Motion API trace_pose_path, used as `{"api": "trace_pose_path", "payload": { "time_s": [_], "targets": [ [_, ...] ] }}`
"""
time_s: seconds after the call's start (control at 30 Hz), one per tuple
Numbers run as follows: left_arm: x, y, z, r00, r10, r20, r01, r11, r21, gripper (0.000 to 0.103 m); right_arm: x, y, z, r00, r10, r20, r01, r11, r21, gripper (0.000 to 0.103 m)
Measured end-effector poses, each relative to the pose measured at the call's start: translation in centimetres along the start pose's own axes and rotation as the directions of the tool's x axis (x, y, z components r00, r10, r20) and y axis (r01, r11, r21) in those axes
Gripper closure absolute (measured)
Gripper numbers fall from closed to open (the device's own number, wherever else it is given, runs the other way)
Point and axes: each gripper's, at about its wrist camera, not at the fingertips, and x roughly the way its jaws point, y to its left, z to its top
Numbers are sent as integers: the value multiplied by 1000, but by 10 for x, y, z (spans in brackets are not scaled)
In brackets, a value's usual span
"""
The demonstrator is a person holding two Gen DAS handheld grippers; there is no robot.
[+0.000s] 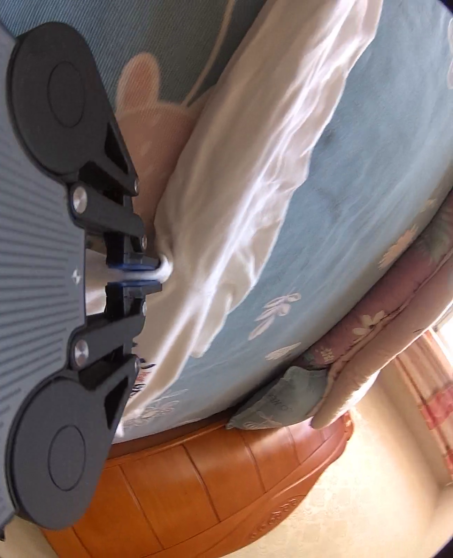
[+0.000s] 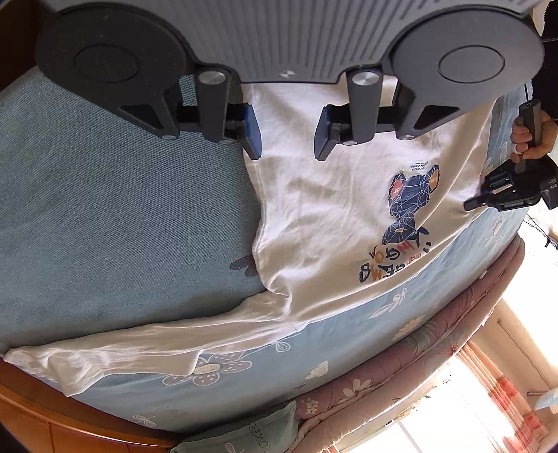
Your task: Fold clothes
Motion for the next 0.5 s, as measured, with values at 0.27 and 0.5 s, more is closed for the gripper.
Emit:
{"api": "trace_pose_path", "payload": {
  "time_s": [0.27,0.5],
  "targets": [
    [-33,34,27,999,-49,23,51,993,-108,97,2,-7,8,1000,-11,9,11,1000,7,58],
    [-21,-4,-4,977,-165,-137,165,986,-17,73,8,7,13,999,21,24,-21,1000,-4,55]
  ]
}}
